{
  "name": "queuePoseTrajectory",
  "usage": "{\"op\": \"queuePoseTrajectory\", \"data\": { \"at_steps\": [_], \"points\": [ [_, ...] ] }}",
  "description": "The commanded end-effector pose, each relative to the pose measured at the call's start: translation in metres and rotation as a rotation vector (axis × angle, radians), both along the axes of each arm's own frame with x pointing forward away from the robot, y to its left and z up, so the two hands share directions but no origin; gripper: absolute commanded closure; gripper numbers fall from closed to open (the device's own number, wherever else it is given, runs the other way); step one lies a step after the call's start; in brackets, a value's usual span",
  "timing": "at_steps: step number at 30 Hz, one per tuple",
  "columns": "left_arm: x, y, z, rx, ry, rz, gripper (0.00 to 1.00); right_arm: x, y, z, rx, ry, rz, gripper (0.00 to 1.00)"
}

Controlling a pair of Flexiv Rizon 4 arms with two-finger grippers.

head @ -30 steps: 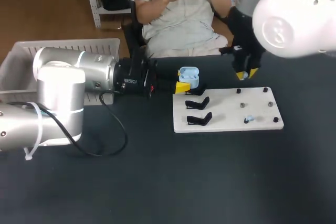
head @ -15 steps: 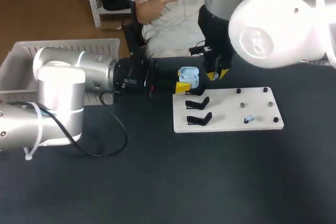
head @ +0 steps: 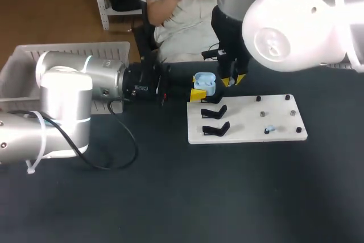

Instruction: Pick up each earbud case from the left stands, insert the matching earbuds, close the lid, and place the case in the box.

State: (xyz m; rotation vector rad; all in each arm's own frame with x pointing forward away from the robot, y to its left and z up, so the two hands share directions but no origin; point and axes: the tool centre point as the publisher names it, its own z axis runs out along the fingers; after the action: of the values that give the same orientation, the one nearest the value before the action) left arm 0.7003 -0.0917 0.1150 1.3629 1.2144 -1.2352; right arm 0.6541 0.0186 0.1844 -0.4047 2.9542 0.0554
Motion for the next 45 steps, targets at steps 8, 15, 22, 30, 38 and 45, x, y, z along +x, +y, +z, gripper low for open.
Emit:
{"op": "queuePoseTrajectory", "data": {
  "at_steps": [8,15,22,30,38,45],
  "points": [
    [-0.001,0.000,0.000,-0.001,-0.003,0.005,1.00,0.024,0.011,0.008,0.094,0.032,-0.379,1.00],
    [-0.001,0.000,0.000,-0.001,-0.003,0.005,1.00,0.031,0.019,0.005,0.063,0.060,-0.474,1.00],
    [-0.001,0.000,0.000,-0.001,-0.003,0.005,1.00,0.032,0.021,0.005,0.084,0.064,-0.507,1.00],
    [-0.001,0.000,0.000,-0.001,-0.003,0.005,1.00,0.032,0.021,0.005,0.084,0.064,-0.507,1.00],
    [-0.004,-0.003,-0.001,-0.015,-0.011,0.012,1.00,0.032,0.022,0.004,0.101,0.075,-0.528,1.00],
    [-0.009,-0.008,-0.002,-0.019,-0.030,0.023,1.00,0.031,0.021,0.005,0.081,0.080,-0.599,1.00]
  ]
}}
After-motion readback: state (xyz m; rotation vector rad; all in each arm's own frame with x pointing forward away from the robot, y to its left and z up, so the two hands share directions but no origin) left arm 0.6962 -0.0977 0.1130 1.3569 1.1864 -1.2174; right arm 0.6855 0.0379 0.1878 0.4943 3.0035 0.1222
